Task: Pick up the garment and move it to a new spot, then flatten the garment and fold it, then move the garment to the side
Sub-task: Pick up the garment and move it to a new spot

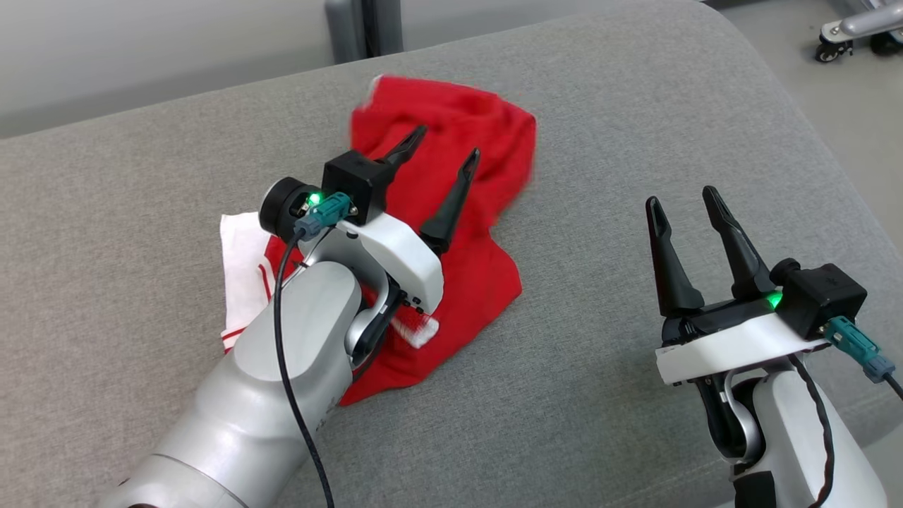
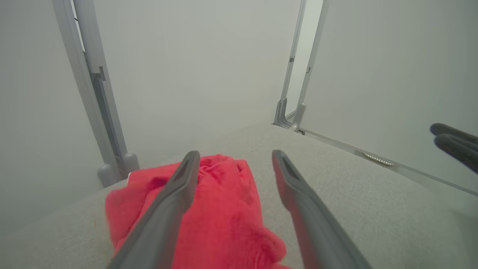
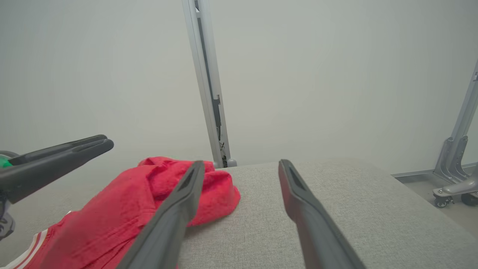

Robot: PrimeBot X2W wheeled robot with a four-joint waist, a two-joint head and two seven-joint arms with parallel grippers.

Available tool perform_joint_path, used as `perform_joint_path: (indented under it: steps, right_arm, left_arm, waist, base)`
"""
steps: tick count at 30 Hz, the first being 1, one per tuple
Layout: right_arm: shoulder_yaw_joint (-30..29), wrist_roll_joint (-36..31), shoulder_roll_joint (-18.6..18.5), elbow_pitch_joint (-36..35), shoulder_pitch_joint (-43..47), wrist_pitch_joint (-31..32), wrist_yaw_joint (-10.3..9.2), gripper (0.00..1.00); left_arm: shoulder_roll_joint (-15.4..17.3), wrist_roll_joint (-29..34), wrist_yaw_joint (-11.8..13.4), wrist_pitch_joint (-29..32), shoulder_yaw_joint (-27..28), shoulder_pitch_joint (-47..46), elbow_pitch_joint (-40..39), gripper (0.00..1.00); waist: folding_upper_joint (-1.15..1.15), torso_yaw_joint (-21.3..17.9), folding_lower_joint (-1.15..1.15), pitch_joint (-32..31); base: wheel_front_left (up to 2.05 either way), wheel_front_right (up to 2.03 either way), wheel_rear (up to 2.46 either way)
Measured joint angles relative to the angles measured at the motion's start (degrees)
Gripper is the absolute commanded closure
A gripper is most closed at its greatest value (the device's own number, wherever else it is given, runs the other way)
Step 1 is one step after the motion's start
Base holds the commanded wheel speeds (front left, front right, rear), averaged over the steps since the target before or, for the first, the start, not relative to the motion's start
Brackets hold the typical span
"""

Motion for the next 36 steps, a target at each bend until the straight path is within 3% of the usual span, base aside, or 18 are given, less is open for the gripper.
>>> perform_joint_path:
  steps: [8,19,27,36]
  right_arm:
    - [-0.7,-0.3,0.0,0.0,0.1,0.0,0.00,0.00]
    - [-0.2,-1.6,-2.7,-1.8,3.2,0.0,0.00,0.00]
    - [-0.7,-2.0,-4.4,-2.0,6.9,0.0,-0.01,0.00]
    - [-0.7,-2.1,-3.5,-1.8,9.9,0.0,0.00,0.00]
  left_arm:
    - [0.0,1.6,1.6,-0.1,2.7,0.6,-1.9,0.00]
    - [1.8,12.8,3.3,-0.1,19.6,12.6,-15.2,0.00]
    - [1.8,16.8,1.9,-0.1,27.0,27.4,-21.7,0.00]
    - [0.3,18.8,0.9,-0.1,32.4,38.5,-24.0,0.00]
  waist:
    - [0.00,2.7,0.00,-0.8]
    - [0.00,9.6,0.00,-4.9]
    - [0.00,13.8,0.00,-8.7]
    - [0.00,16.7,0.00,-11.1]
  base:
    - [0.00,0.00,0.00]
    - [0.00,0.00,0.00]
    - [0.00,0.00,0.00]
    - [0.00,0.00,0.00]
